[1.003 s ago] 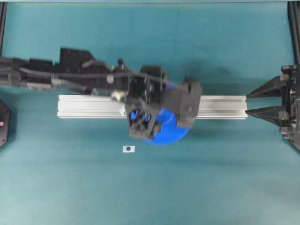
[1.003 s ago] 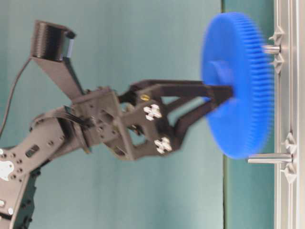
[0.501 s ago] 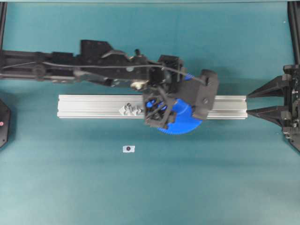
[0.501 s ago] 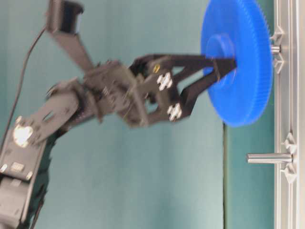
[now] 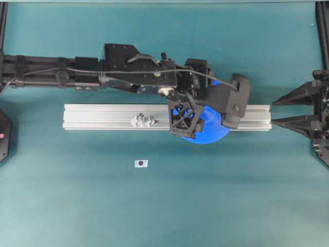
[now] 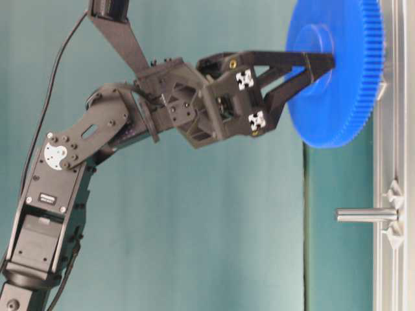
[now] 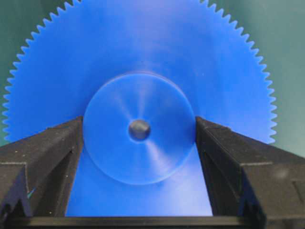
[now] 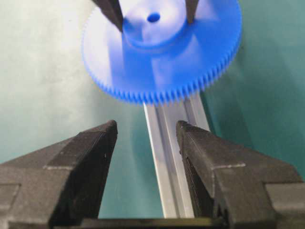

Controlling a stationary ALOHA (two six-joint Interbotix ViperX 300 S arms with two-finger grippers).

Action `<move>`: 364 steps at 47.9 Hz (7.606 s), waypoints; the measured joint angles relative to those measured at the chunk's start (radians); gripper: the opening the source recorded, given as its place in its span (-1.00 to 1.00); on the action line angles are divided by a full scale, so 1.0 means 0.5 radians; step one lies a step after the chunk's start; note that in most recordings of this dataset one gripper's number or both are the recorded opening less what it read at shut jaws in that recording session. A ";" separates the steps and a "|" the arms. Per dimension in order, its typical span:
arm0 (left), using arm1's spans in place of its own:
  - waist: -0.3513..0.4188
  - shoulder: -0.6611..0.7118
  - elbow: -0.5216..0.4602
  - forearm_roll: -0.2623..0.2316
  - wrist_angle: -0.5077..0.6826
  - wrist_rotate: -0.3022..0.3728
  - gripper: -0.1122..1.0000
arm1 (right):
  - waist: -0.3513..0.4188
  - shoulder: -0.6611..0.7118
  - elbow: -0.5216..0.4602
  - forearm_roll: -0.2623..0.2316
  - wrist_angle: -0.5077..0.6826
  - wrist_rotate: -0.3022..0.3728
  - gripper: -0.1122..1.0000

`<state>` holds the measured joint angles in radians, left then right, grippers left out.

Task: Insert the large gear onto the shaft.
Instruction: 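Align the gear's center hole above the right-hand shaft, then lower the gear down onto the shaft with the left gripper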

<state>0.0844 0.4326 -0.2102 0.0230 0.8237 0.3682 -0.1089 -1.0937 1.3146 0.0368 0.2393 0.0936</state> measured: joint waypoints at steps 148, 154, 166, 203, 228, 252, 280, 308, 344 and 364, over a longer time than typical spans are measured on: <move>0.138 -0.028 0.086 -0.006 0.025 -0.031 0.78 | 0.028 -0.003 0.000 -0.006 -0.003 0.147 0.27; 0.138 -0.018 0.074 -0.006 -0.003 -0.031 0.78 | 0.028 -0.003 0.003 -0.006 -0.003 0.147 0.27; 0.135 0.000 0.058 -0.006 -0.006 -0.055 0.84 | 0.031 -0.003 0.000 -0.006 -0.003 0.147 0.27; 0.123 -0.009 0.114 -0.006 -0.080 -0.242 0.85 | 0.031 -0.006 0.003 -0.009 -0.015 0.147 0.27; 0.114 -0.046 0.172 -0.003 -0.083 -0.258 0.88 | 0.037 -0.028 0.003 -0.009 -0.028 0.147 0.28; 0.114 -0.046 0.135 -0.006 -0.009 -0.242 0.88 | 0.037 -0.025 0.003 -0.009 -0.028 0.147 0.28; 0.114 -0.028 0.080 -0.003 0.218 -0.184 0.88 | 0.040 -0.028 0.003 -0.009 -0.028 0.150 0.28; 0.043 0.043 -0.061 0.012 0.255 -0.184 0.88 | 0.040 -0.028 0.000 -0.009 -0.028 0.150 0.28; 0.083 0.209 -0.393 0.000 0.454 -0.129 0.88 | 0.061 -0.034 0.000 -0.009 -0.028 0.150 0.28; 0.089 0.209 -0.482 0.000 0.509 -0.120 0.88 | 0.064 -0.037 0.003 -0.009 -0.028 0.150 0.28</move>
<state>0.1289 0.5369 -0.4510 0.0230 1.0784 0.3083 -0.0767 -1.1121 1.3162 0.0322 0.2255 0.1687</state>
